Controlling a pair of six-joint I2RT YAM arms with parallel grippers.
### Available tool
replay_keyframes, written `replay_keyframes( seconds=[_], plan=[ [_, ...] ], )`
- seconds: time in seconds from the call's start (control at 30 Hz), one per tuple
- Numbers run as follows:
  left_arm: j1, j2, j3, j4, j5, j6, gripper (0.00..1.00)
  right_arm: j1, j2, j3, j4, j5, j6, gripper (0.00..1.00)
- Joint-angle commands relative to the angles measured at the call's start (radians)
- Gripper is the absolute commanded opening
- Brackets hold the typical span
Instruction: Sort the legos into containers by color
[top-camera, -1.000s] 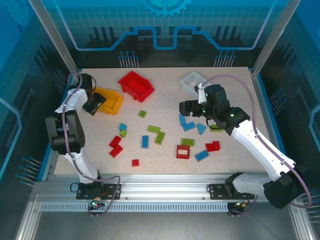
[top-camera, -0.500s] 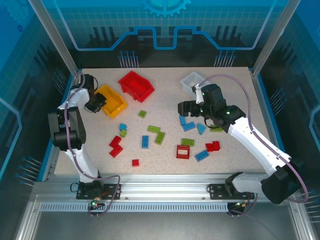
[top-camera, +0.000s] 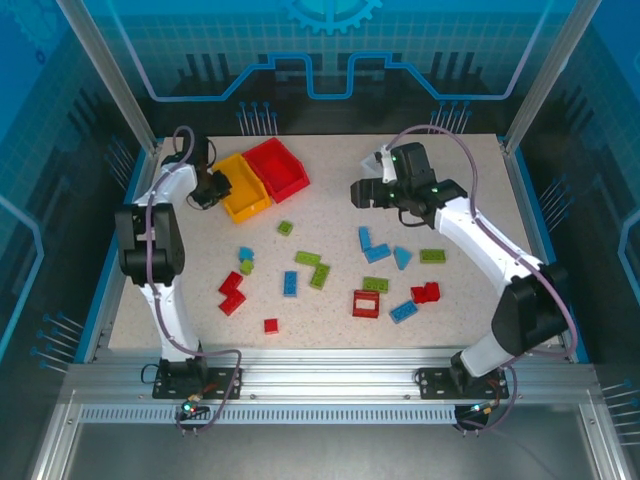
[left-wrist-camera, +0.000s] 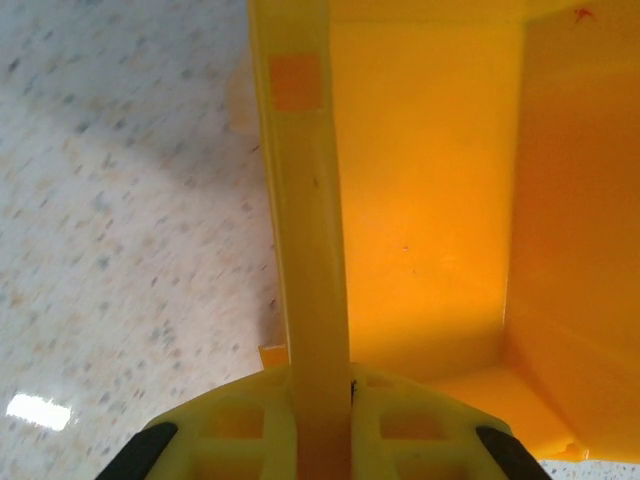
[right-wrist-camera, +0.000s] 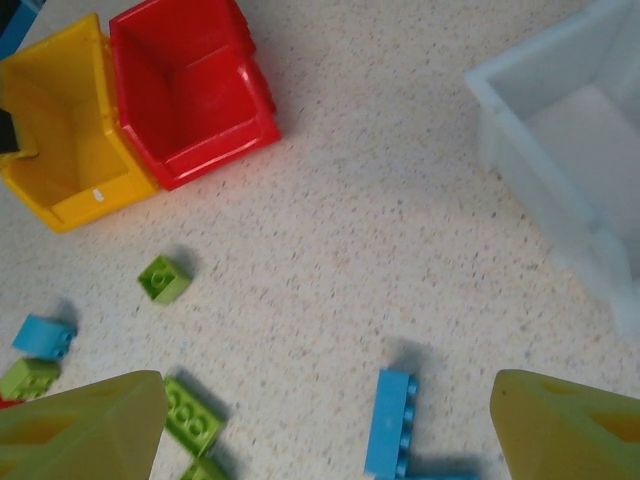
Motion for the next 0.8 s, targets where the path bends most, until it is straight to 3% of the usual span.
replay_keyframes(
  seconds=[0.0,0.17,0.43,0.63,0.77],
  plan=[
    [-0.027,0.036,0.063,-0.008,-0.002,0.117,0.10,-0.024,0.113,0.098,0.043,-0.042,-0.040,0.85],
    [-0.068,0.082,0.111,0.019,0.048,0.193,0.10,-0.015,0.332,0.262,0.072,-0.084,-0.039,0.73],
    [-0.136,0.156,0.185,0.032,0.041,0.277,0.10,-0.063,0.433,0.301,0.089,0.110,0.036,0.70],
    [-0.145,0.189,0.236,0.030,0.053,0.291,0.10,-0.131,0.475,0.325,0.080,0.058,-0.013,0.67],
    [-0.148,0.214,0.282,0.020,0.082,0.309,0.10,-0.121,0.575,0.457,0.014,-0.018,-0.090,0.64]
  ],
)
